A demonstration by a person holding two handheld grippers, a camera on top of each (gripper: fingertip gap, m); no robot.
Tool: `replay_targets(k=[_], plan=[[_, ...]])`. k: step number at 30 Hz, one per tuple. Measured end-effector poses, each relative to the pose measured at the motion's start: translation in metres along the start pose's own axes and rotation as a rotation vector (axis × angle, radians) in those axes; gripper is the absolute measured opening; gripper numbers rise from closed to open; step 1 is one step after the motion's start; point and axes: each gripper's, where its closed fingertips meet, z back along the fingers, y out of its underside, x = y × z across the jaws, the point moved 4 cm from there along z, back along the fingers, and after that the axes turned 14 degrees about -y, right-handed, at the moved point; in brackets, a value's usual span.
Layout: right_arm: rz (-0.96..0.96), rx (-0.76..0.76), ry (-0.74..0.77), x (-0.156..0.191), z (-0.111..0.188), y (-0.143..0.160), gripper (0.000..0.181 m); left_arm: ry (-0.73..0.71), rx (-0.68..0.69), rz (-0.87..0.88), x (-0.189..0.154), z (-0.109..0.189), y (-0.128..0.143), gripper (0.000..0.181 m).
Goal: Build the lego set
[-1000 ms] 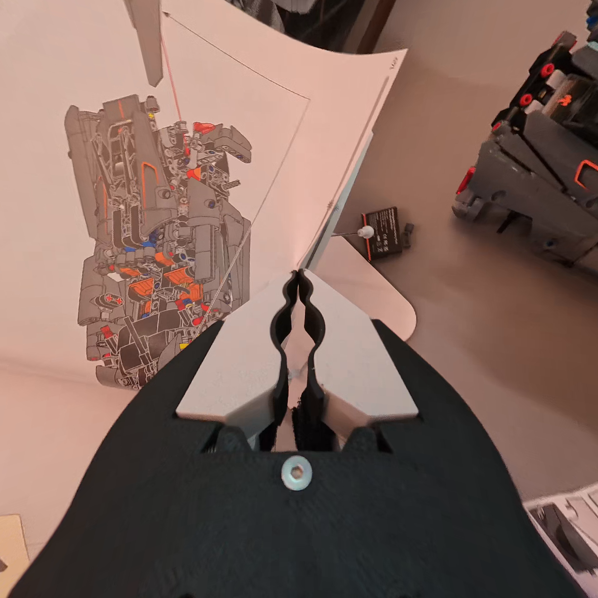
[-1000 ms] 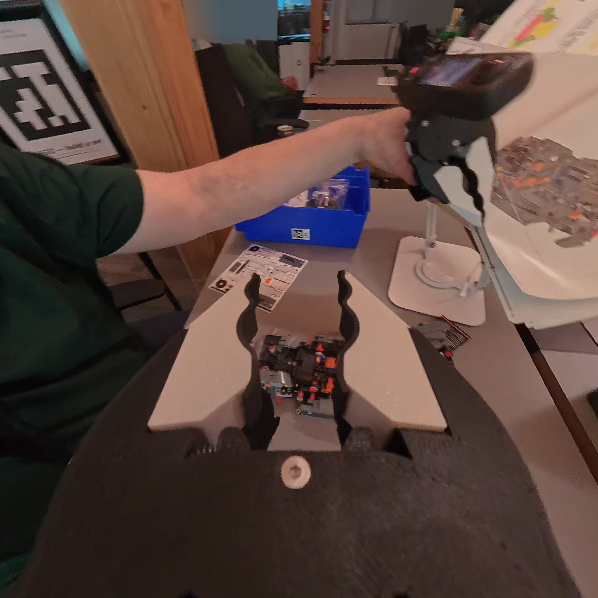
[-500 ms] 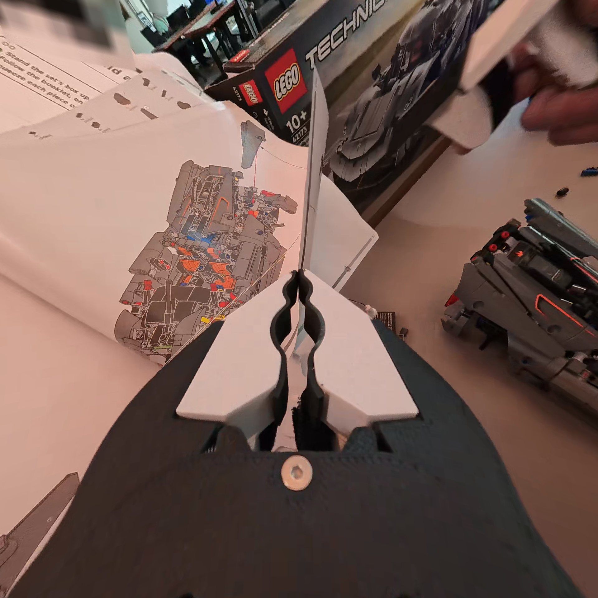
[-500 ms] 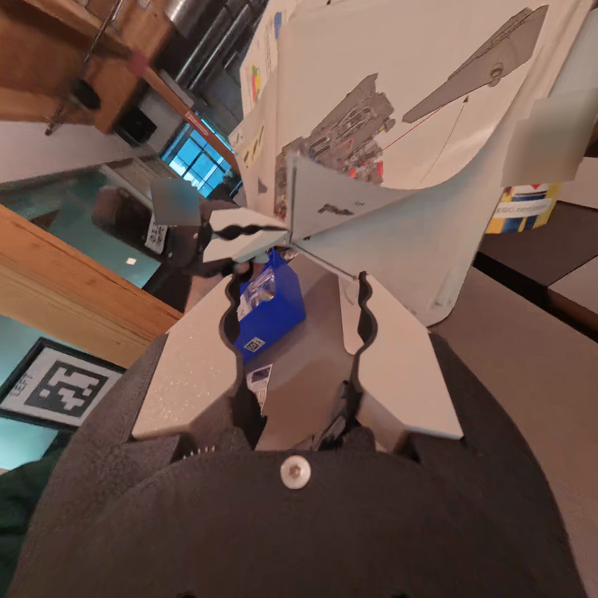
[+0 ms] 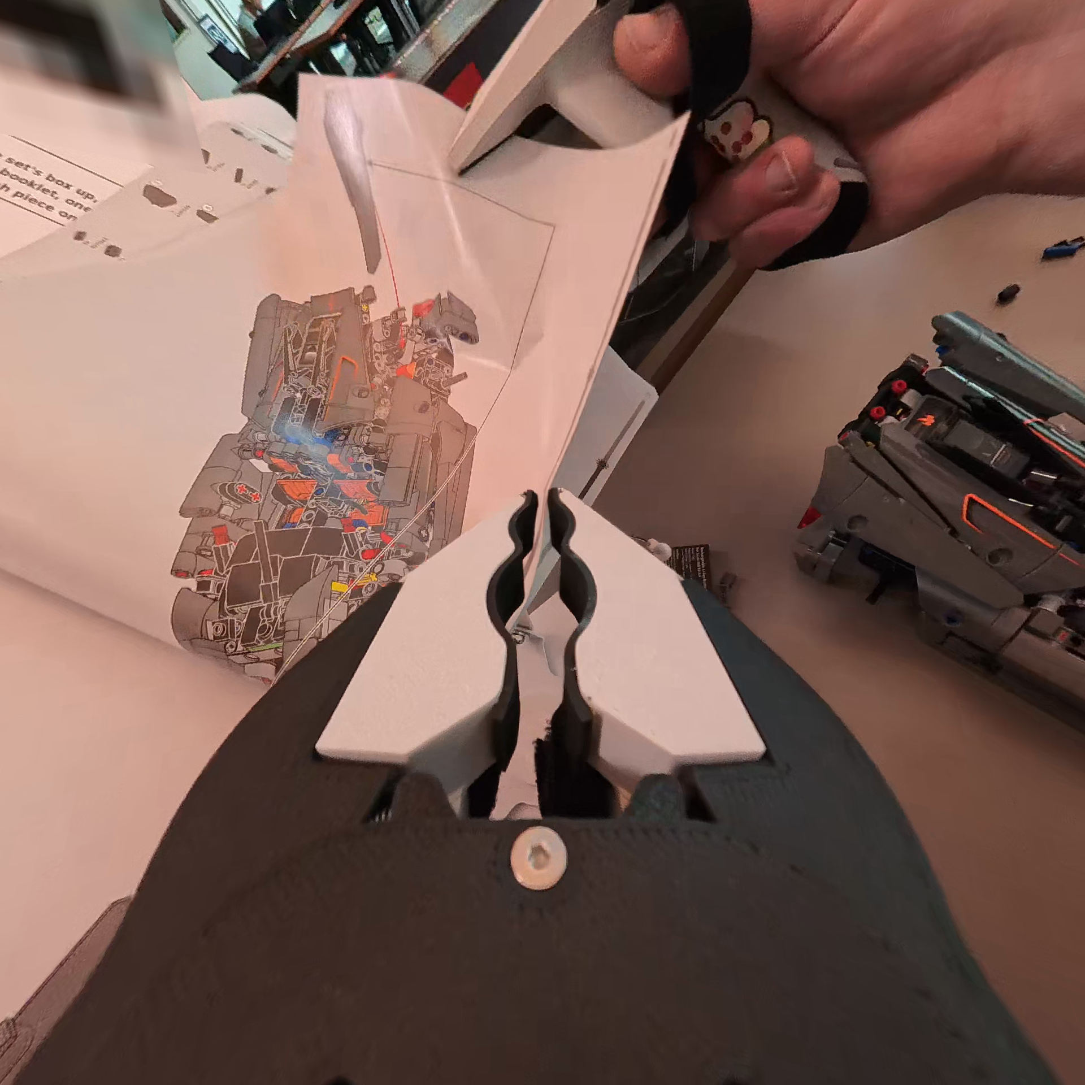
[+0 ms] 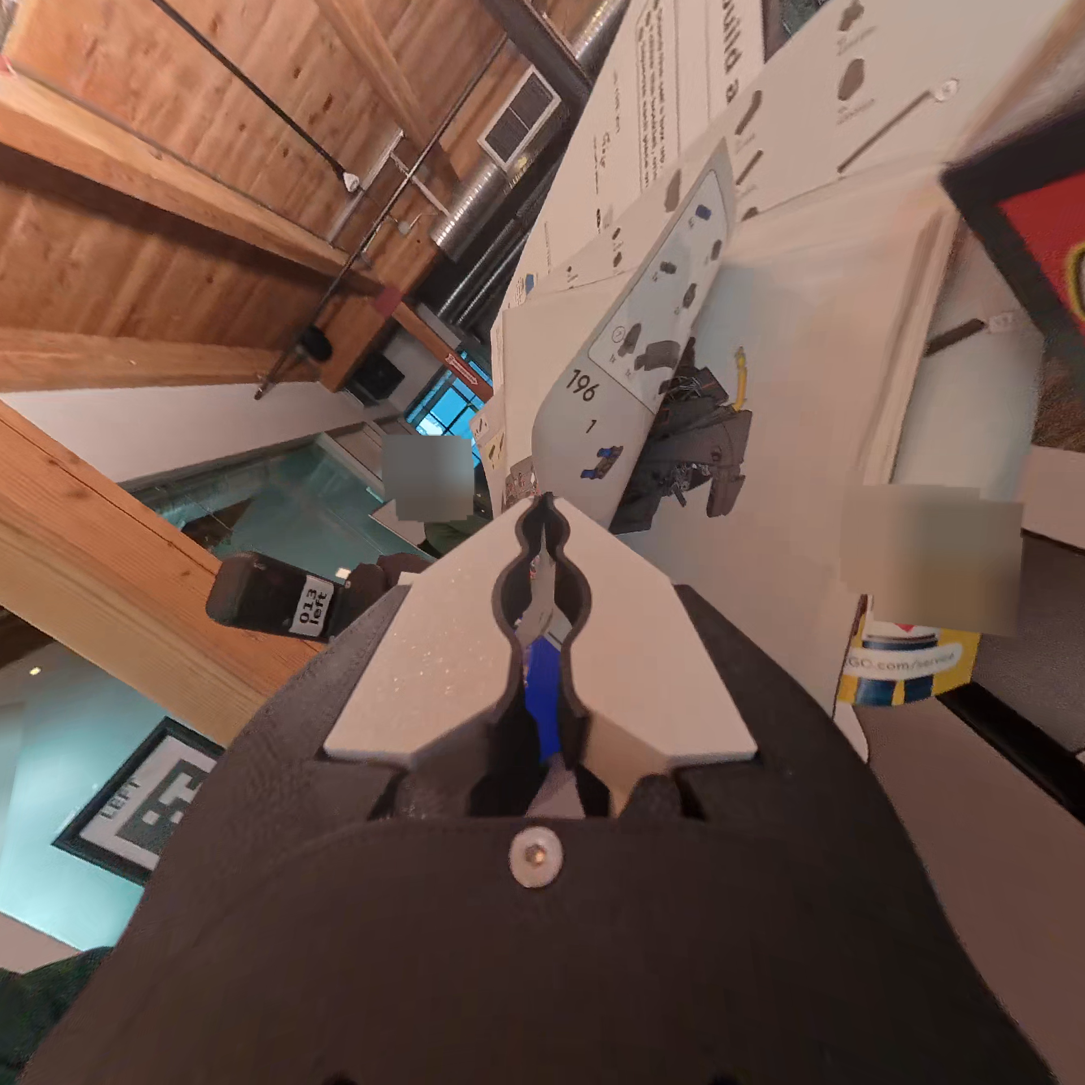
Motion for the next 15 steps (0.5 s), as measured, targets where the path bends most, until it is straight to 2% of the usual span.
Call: replay_targets(k=[2,5,10,15], plan=[[0.052,0.034,-0.011,0.008,-0.007,0.001,0.000,0.016,-0.031,0.029,0.001,0.005,-0.006,0.004],[0.191,0.093,-0.017,0.032,-0.020,0.006,0.000,0.040,-0.098,0.137,0.011,0.020,-0.020,0.017],[0.487,0.248,0.008,0.079,-0.054,0.032,0.000,0.057,-0.309,0.421,0.049,0.067,-0.059,0.045],[0.776,0.448,0.048,0.112,-0.103,0.086,0.000,0.058,-0.267,0.562,0.068,0.093,-0.068,0.080]])
